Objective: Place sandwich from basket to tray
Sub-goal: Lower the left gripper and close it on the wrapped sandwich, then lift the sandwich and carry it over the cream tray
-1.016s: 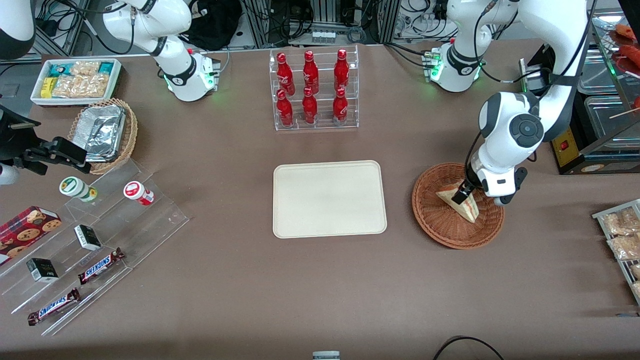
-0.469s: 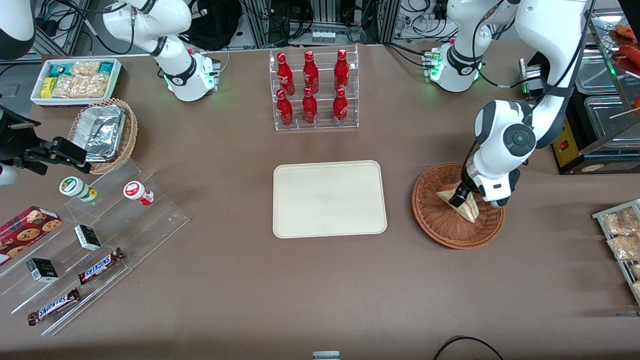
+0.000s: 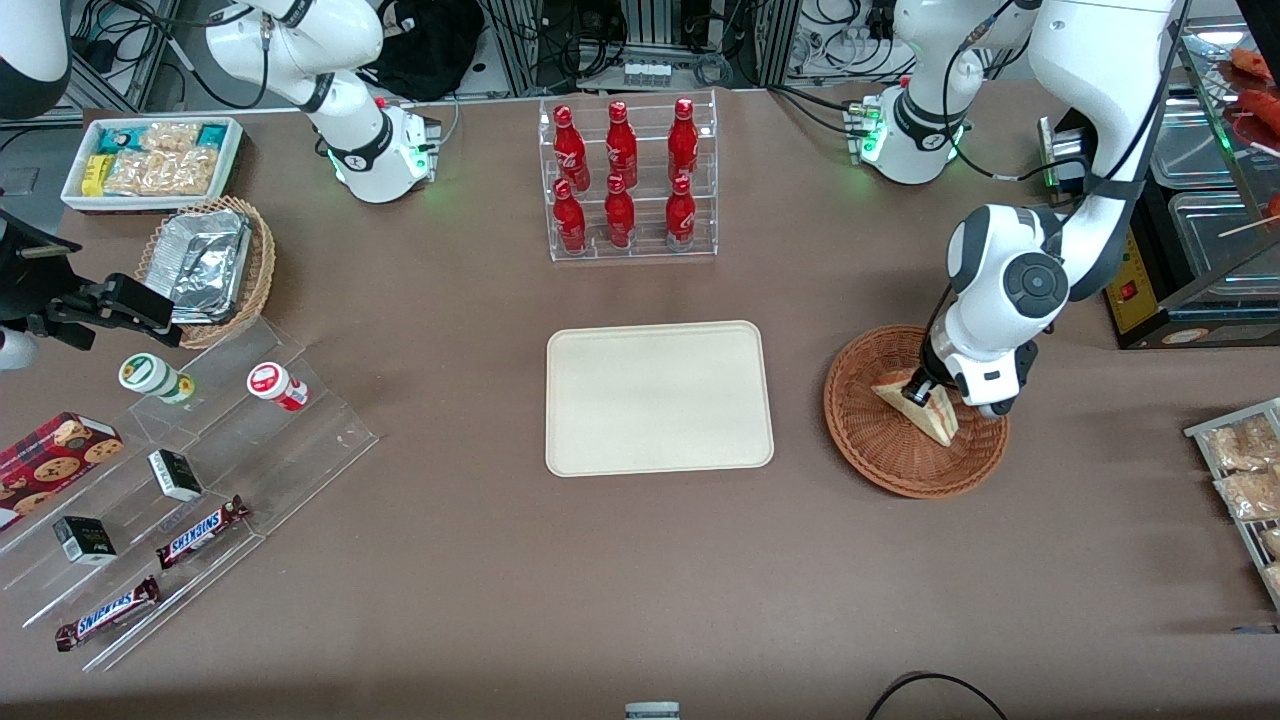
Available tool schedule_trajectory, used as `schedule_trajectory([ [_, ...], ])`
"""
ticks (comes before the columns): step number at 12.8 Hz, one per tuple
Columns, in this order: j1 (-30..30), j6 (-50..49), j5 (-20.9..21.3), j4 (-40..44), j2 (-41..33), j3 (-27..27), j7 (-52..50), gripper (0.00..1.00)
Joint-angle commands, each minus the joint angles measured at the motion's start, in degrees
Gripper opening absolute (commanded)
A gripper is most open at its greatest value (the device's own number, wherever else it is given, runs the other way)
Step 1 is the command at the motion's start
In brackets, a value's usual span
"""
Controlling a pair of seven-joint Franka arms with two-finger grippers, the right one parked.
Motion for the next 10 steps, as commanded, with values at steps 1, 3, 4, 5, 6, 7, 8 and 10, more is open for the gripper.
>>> schedule_trajectory([
  [1, -0.37, -2.88, 2.98, 0.96, -2.38, 0.14, 0.24, 0.06],
  [3, -0.46, -9.73, 5.44, 5.08, -2.47, -0.64, 0.78, 0.05],
  [4, -0.46, -13.51, 5.45, 8.06, -2.39, -1.52, 1.21, 0.05],
  [5, -0.55, -17.20, 5.45, 11.39, -1.86, -2.31, 2.09, 0.05],
  [6, -0.46, -21.24, 5.45, 14.82, -0.73, -3.80, 2.79, 0.05],
  [7, -0.55, -24.06, 5.45, 17.12, 0.16, -4.94, 3.67, 0.05],
  [8, -0.46, -24.79, 5.45, 18.62, 0.95, -6.61, 6.03, 0.04],
  [10, -0.46, -24.88, 5.36, 21.17, 3.23, -10.12, 12.43, 0.03],
])
